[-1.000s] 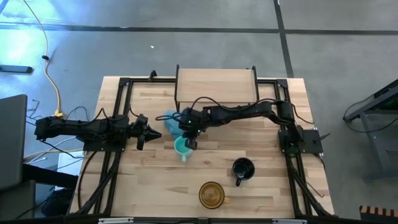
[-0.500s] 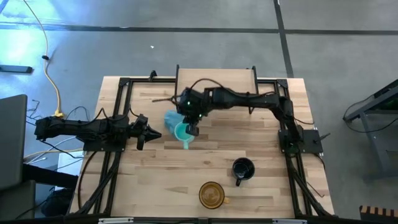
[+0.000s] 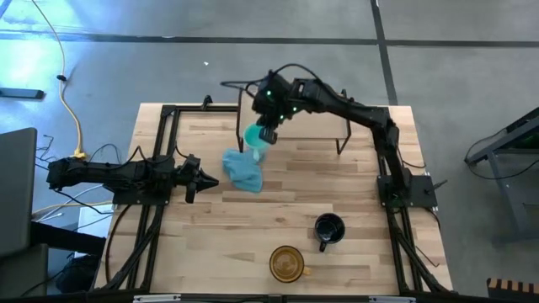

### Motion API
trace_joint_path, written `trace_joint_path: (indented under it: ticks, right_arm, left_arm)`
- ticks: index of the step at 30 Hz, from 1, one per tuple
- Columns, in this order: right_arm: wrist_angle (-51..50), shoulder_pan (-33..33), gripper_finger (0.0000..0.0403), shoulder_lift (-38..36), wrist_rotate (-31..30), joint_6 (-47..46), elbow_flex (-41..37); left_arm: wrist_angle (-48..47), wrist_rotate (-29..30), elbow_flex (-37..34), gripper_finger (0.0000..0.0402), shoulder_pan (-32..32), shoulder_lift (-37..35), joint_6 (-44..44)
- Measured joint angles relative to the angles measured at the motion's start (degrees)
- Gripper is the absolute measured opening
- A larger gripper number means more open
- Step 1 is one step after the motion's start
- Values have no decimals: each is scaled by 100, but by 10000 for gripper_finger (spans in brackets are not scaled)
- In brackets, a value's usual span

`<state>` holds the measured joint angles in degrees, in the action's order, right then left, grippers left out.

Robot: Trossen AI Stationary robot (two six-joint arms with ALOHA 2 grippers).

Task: Stack small to large cups/mugs on shelf
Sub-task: Put the blue mug on the shelf

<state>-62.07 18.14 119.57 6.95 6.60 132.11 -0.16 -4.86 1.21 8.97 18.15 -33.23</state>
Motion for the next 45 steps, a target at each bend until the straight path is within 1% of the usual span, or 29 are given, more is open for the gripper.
trace_joint_path:
  ticks: [6,13,18,21,26,29,37,45]
  right_arm:
    - [52,433,0,0,248,323,-2]
    - [490,828,0,0,687,584,-2]
    - [729,1058,0,0,755,836,-2]
    - [797,1227,0,0,1028,850,-2]
    - [797,1411,0,0,1076,973,-2]
    - [792,1490,0,2,1308,998,-4]
    - [799,1507,0,27,1319,1184,-4]
    - [910,1422,0,436,1316,1193,-13]
  left_arm:
    - [-2,8,0,37,0,-1,0]
    - [-7,188,0,37,0,0,47]
    - [-7,260,0,37,0,0,48]
    - [-7,314,0,37,-1,0,46]
    - [-7,473,0,37,0,0,14]
    - [-7,573,0,37,0,0,0]
    - [-2,784,0,37,0,-2,-22]
    - [2,855,0,37,0,-2,-147]
